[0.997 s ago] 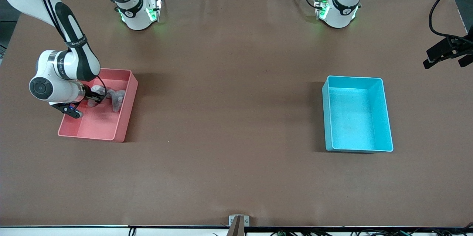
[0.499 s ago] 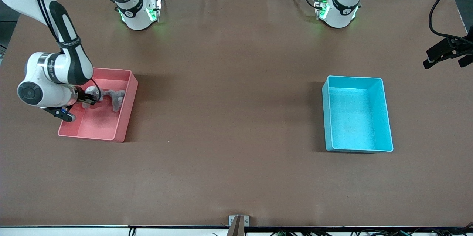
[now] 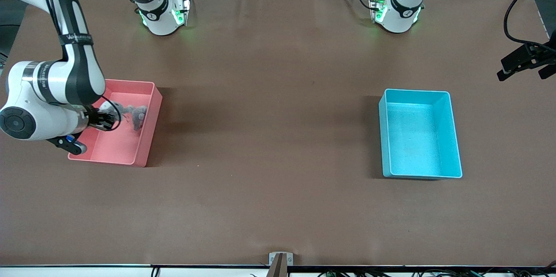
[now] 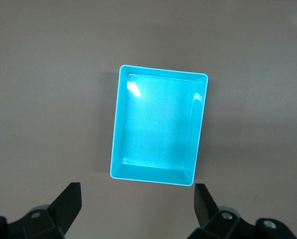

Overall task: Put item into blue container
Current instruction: 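Carry the plush to the table middle and release it with the right gripper, then grasp the plush with the left gripper while the right gripper returns, then carry the plush with the left gripper while the right gripper grasps the cat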

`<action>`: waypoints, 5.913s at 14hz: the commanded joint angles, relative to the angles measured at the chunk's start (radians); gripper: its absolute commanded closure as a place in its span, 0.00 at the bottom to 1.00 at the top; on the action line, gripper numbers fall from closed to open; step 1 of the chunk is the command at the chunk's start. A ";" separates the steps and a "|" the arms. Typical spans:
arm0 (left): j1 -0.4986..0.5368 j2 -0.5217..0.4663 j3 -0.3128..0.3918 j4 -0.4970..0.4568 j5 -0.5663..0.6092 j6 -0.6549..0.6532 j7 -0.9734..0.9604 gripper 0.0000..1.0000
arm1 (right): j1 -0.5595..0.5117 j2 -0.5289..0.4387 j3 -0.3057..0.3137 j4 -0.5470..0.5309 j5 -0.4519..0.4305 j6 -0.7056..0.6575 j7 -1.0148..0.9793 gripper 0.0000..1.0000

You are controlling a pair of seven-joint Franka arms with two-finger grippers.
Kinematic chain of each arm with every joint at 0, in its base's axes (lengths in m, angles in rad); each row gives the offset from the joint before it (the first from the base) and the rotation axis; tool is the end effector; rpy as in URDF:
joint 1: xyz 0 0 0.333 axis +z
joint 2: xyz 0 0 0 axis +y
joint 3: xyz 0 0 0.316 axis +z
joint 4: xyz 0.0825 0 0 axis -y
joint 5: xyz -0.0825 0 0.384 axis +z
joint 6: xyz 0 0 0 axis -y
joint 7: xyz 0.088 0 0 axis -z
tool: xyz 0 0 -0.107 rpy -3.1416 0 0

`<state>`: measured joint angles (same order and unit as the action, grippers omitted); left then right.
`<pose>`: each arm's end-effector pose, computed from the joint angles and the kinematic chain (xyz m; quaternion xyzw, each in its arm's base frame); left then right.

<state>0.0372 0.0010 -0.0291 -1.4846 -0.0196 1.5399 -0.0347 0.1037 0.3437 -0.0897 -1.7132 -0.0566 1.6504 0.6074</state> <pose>0.5521 0.0023 0.6617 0.9994 0.0208 0.0270 0.0102 0.6008 0.0069 0.3643 0.9380 -0.2790 -0.1785 0.1019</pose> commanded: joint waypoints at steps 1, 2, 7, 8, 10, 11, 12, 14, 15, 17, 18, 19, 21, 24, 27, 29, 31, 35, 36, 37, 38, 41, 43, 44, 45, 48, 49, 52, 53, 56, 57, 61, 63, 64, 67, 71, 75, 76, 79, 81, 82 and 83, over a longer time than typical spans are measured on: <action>0.003 0.007 -0.002 0.015 0.007 0.002 0.013 0.00 | 0.091 0.005 -0.007 0.020 0.096 -0.008 0.156 1.00; 0.003 0.005 -0.002 0.015 0.007 0.002 0.013 0.00 | 0.123 0.014 -0.008 0.021 0.130 0.002 0.193 1.00; 0.001 0.005 -0.002 0.015 0.007 0.000 0.013 0.00 | 0.325 0.075 -0.008 0.020 0.240 0.153 0.507 1.00; 0.001 0.005 -0.002 0.015 0.007 0.002 0.013 0.00 | 0.362 0.093 -0.008 0.021 0.260 0.204 0.567 1.00; 0.001 0.005 -0.002 0.015 0.007 0.000 0.013 0.00 | 0.436 0.136 -0.008 0.023 0.297 0.312 0.667 1.00; 0.003 0.007 -0.002 0.015 0.007 0.000 0.012 0.00 | 0.471 0.162 -0.008 0.026 0.297 0.377 0.722 1.00; 0.003 0.007 -0.002 0.015 0.009 0.000 0.012 0.00 | 0.493 0.185 -0.008 0.036 0.297 0.425 0.773 1.00; 0.003 0.005 -0.002 0.014 0.012 -0.003 0.024 0.00 | 0.545 0.248 -0.008 0.076 0.299 0.497 0.857 1.00; 0.003 0.005 -0.002 0.012 0.012 -0.003 0.024 0.00 | 0.572 0.277 -0.008 0.098 0.297 0.532 0.911 1.00; 0.003 0.008 -0.002 0.007 0.012 -0.004 0.012 0.00 | 0.622 0.339 -0.008 0.150 0.297 0.598 1.032 1.00; 0.015 0.011 -0.002 0.007 0.013 -0.004 0.015 0.00 | 0.649 0.360 -0.007 0.170 0.297 0.627 1.067 1.00; 0.029 0.019 -0.002 0.007 0.010 -0.004 0.015 0.00 | 0.683 0.386 -0.007 0.197 0.297 0.669 1.109 1.00; 0.052 0.042 -0.002 0.009 0.006 -0.004 0.015 0.00 | 0.729 0.437 -0.007 0.233 0.296 0.733 1.172 0.98; 0.108 0.068 -0.002 0.009 -0.019 -0.004 0.015 0.00 | 0.772 0.482 -0.007 0.247 0.297 0.815 1.175 0.38; 0.107 0.067 -0.005 0.006 -0.019 -0.007 0.009 0.00 | 0.757 0.469 -0.008 0.259 0.290 0.799 1.141 0.00; 0.096 0.067 -0.014 0.007 -0.020 -0.024 0.012 0.00 | 0.728 0.445 -0.010 0.285 0.291 0.694 1.070 0.00; 0.063 0.074 -0.032 -0.006 -0.026 -0.050 0.006 0.00 | 0.682 0.416 -0.018 0.322 0.284 0.562 0.969 0.00; -0.046 0.135 -0.098 -0.054 -0.065 -0.084 -0.183 0.00 | 0.556 0.275 -0.031 0.307 0.285 0.326 0.723 0.00; -0.087 0.164 -0.113 -0.052 -0.069 -0.080 -0.250 0.00 | 0.538 0.240 -0.036 0.287 0.278 0.284 0.659 0.00; -0.136 0.197 -0.120 -0.052 -0.069 -0.060 -0.336 0.00 | 0.506 0.180 -0.045 0.230 0.267 0.276 0.581 0.00; -0.186 0.227 -0.121 -0.051 -0.069 -0.029 -0.415 0.00 | 0.473 0.116 -0.047 0.152 0.259 0.285 0.505 0.00; -0.336 0.338 -0.121 -0.046 -0.063 0.139 -0.670 0.00 | 0.375 -0.020 -0.048 -0.015 0.204 0.298 0.362 0.00; -0.411 0.405 -0.121 -0.043 -0.063 0.253 -0.808 0.00 | 0.300 -0.078 -0.047 -0.099 0.181 0.296 0.210 0.00; -0.453 0.439 -0.120 -0.043 -0.059 0.311 -0.880 0.00 | 0.272 -0.103 -0.048 -0.136 0.178 0.299 0.142 0.00; -0.486 0.471 -0.120 -0.043 -0.059 0.380 -0.949 0.00 | 0.230 -0.127 -0.048 -0.178 0.176 0.305 0.074 0.00; -0.556 0.563 -0.120 -0.034 -0.065 0.564 -1.097 0.00 | 0.093 -0.185 -0.048 -0.305 0.173 0.368 -0.156 0.00; -0.569 0.594 -0.121 -0.028 -0.065 0.609 -1.132 0.00 | 0.046 -0.196 -0.048 -0.351 0.175 0.403 -0.232 0.00; -0.617 0.651 -0.117 -0.028 -0.057 0.687 -1.151 0.00 | -0.077 -0.201 -0.045 -0.481 0.178 0.540 -0.412 0.00; -0.626 0.666 -0.117 -0.028 -0.057 0.690 -1.151 0.00 | -0.100 -0.201 -0.044 -0.523 0.187 0.587 -0.429 0.00; -0.649 0.708 -0.112 -0.028 -0.057 0.744 -1.151 0.00 | -0.113 -0.189 -0.044 -0.577 0.260 0.635 -0.431 0.00; -0.658 0.715 -0.108 -0.028 -0.056 0.761 -1.151 0.00 | -0.113 -0.184 -0.044 -0.582 0.288 0.637 -0.433 0.00; -0.657 0.743 -0.107 -0.026 0.042 0.816 -1.146 0.00 | -0.111 -0.144 -0.044 -0.582 0.299 0.666 -0.431 0.00; -0.657 0.758 -0.109 -0.028 0.064 0.838 -1.146 0.00 | -0.105 -0.123 -0.042 -0.580 0.360 0.672 -0.433 0.00; -0.658 0.764 -0.109 -0.028 0.066 0.839 -1.146 0.00 | -0.104 -0.118 -0.041 -0.580 0.373 0.674 -0.433 0.00; -0.660 0.778 -0.109 -0.028 0.067 0.868 -1.146 0.00 | -0.102 -0.089 -0.041 -0.580 0.374 0.684 -0.433 0.00; -0.660 0.792 -0.109 -0.029 0.069 0.890 -1.151 0.35 | -0.104 -0.048 -0.041 -0.579 0.374 0.695 -0.433 0.00; -0.660 0.792 -0.109 -0.034 0.069 0.890 -1.151 0.74 | -0.104 -0.020 -0.041 -0.579 0.374 0.694 -0.434 0.00; -0.660 0.791 -0.109 -0.034 0.069 0.890 -1.151 0.80 | -0.104 -0.009 -0.041 -0.579 0.374 0.693 -0.434 0.00; -0.655 0.768 -0.106 -0.036 0.072 0.859 -1.165 0.90 | -0.099 0.001 -0.038 -0.579 0.374 0.681 -0.434 0.00; -0.643 0.711 -0.106 -0.033 0.072 0.759 -1.163 0.94 | -0.101 0.001 -0.038 -0.575 0.374 0.642 -0.434 0.00; -0.626 0.673 -0.107 -0.036 0.072 0.712 -1.159 0.94 | -0.102 0.000 -0.039 -0.574 0.374 0.614 -0.434 0.00; -0.593 0.631 -0.109 -0.039 0.072 0.668 -1.154 0.94 | -0.104 0.000 -0.038 -0.572 0.374 0.592 -0.434 0.00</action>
<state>-0.5971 0.7306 -0.1389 -1.5015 0.0283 2.3012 -1.1742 0.0034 0.3542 -0.1341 -2.2771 0.2931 2.2774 0.1840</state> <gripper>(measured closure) 0.833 0.000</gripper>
